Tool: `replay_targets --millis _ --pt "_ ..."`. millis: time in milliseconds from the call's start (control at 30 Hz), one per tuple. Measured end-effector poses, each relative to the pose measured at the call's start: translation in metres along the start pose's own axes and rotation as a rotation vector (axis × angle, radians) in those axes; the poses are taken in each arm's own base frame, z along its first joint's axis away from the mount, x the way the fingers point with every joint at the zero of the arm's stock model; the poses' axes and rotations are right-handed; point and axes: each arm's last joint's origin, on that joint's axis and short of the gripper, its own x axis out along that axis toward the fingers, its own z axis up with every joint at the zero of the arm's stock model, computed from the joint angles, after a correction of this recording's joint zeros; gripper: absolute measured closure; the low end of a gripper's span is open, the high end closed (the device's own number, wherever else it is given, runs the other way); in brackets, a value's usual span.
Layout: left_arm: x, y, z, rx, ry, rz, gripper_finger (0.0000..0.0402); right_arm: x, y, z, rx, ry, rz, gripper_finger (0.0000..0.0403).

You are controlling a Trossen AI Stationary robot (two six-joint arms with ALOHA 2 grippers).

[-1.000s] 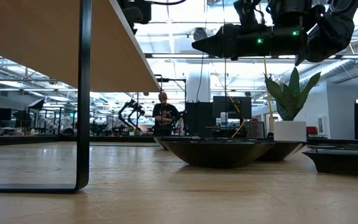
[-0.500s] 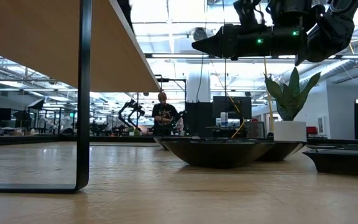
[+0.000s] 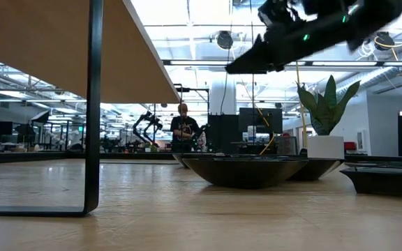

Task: Pick & Place Mini shaped plates
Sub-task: Stack the square plate on top of the square plate on the shelf

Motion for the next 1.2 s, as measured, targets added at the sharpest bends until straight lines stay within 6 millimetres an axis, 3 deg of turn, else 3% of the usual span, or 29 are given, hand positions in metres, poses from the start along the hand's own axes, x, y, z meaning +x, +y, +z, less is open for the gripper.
replay_targets --millis 167,367,467,833,1200 --pt "-0.019 0.002 -0.014 0.043 -0.18 -0.085 0.0215 -0.024 0.012 0.018 0.083 0.413 0.072 0.019" --pt "-0.032 0.005 -0.028 0.088 -0.3 -0.16 0.0215 -0.049 0.019 -0.009 0.103 0.836 0.023 0.019" --pt "-0.034 0.007 -0.034 0.058 -0.302 -0.166 0.0215 -0.058 0.018 -0.027 0.115 0.946 -0.018 0.019" --pt "-0.034 0.007 -0.038 -0.005 -0.289 -0.186 0.0215 -0.076 0.025 -0.08 0.147 1.109 -0.006 0.019" --pt "-0.033 0.007 -0.041 0.02 -0.27 -0.184 0.0215 -0.078 0.024 -0.087 0.139 1.132 -0.014 0.019"
